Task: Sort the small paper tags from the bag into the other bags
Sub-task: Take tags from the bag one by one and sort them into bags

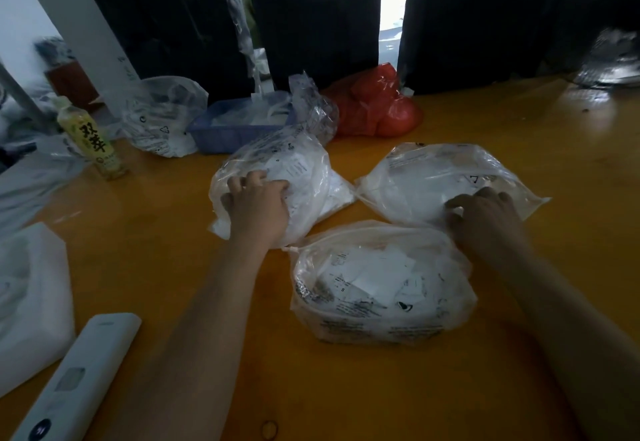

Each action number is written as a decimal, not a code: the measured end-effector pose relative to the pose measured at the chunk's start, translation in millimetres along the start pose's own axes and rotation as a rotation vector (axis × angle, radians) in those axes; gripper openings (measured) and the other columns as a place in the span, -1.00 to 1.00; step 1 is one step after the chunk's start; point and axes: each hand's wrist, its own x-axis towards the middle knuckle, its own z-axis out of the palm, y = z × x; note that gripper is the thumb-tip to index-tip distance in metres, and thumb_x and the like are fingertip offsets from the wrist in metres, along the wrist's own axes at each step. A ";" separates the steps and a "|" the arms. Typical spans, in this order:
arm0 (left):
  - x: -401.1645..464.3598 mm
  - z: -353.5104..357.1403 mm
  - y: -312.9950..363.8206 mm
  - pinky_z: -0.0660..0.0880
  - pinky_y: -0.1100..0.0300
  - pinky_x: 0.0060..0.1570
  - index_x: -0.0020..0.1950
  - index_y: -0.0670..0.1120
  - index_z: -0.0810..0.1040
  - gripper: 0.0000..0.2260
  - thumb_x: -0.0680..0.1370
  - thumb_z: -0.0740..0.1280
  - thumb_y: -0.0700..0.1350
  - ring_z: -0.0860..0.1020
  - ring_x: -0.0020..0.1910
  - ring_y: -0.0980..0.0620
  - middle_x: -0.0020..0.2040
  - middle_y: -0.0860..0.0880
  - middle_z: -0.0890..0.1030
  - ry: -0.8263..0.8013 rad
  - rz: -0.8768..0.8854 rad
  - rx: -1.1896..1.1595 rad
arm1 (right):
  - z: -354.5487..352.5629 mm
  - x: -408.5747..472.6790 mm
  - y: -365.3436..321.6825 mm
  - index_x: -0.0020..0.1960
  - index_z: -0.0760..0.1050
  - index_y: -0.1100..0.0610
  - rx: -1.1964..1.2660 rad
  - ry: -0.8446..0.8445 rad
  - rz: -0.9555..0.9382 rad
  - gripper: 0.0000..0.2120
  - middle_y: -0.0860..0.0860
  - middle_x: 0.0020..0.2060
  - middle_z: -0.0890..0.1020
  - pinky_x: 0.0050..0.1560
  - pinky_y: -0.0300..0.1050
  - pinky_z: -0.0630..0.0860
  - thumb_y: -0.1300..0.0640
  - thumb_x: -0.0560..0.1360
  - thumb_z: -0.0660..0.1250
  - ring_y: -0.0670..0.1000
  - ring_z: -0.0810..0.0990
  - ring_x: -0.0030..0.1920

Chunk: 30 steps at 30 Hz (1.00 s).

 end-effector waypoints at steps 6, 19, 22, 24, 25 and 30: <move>1.8 5.5 5.0 0.17 -0.15 0.35 0.54 0.30 0.37 -0.41 0.61 0.17 -0.24 0.18 0.42 -0.14 0.51 0.06 0.38 -0.091 0.133 -0.035 | 1.4 2.9 -5.4 0.35 0.56 0.06 0.080 0.119 0.004 -0.69 0.16 0.20 0.63 0.33 0.06 0.38 0.02 0.64 0.29 0.16 0.54 0.21; -52.0 -15.7 33.2 0.32 0.09 0.27 0.19 -0.05 0.66 -0.64 0.56 0.17 -0.30 0.51 0.27 -0.05 0.18 0.01 0.67 0.414 0.273 -0.519 | 2.9 2.7 -10.7 0.27 0.64 -0.02 0.118 0.146 -0.075 -0.72 0.14 0.17 0.57 0.18 0.10 0.46 -0.05 0.64 0.29 0.19 0.51 0.18; -73.8 -10.8 47.6 0.45 0.09 0.22 0.14 -0.13 0.68 -0.69 0.58 0.19 -0.34 0.56 0.16 -0.02 0.08 -0.03 0.68 0.402 0.415 -0.600 | -0.2 -2.4 -12.8 0.21 0.66 0.07 0.183 0.247 -0.075 -0.73 0.17 0.08 0.62 0.04 0.00 0.43 0.00 0.66 0.27 0.18 0.56 0.06; -86.6 -6.4 53.6 0.49 0.18 0.18 0.16 -0.12 0.67 -0.71 0.61 0.20 -0.33 0.56 0.13 0.07 0.07 0.02 0.66 0.306 0.440 -0.684 | -5.1 -8.0 -15.4 0.13 0.67 0.16 0.293 0.323 -0.103 -0.75 0.14 -0.02 0.64 -0.05 -0.07 0.41 0.06 0.66 0.28 0.11 0.56 -0.08; -92.5 -4.7 56.2 0.52 0.20 0.16 0.19 -0.10 0.66 -0.71 0.63 0.20 -0.29 0.57 0.13 0.13 0.07 0.06 0.65 0.234 0.428 -0.747 | -9.7 -11.4 -18.6 0.07 0.67 0.18 0.363 0.348 -0.122 -0.77 0.10 -0.07 0.66 -0.08 -0.09 0.43 0.07 0.65 0.29 0.06 0.56 -0.13; -105.0 3.8 63.0 0.60 0.14 0.20 0.29 0.14 0.58 -0.72 0.63 0.23 0.11 0.62 0.18 0.20 0.18 0.20 0.66 -0.212 0.161 -1.171 | -39.7 -37.4 -49.5 -0.12 0.65 0.00 0.928 0.132 -0.246 -0.85 -0.07 -0.31 0.63 -0.42 -0.34 0.34 0.06 0.60 0.35 -0.11 0.47 -0.42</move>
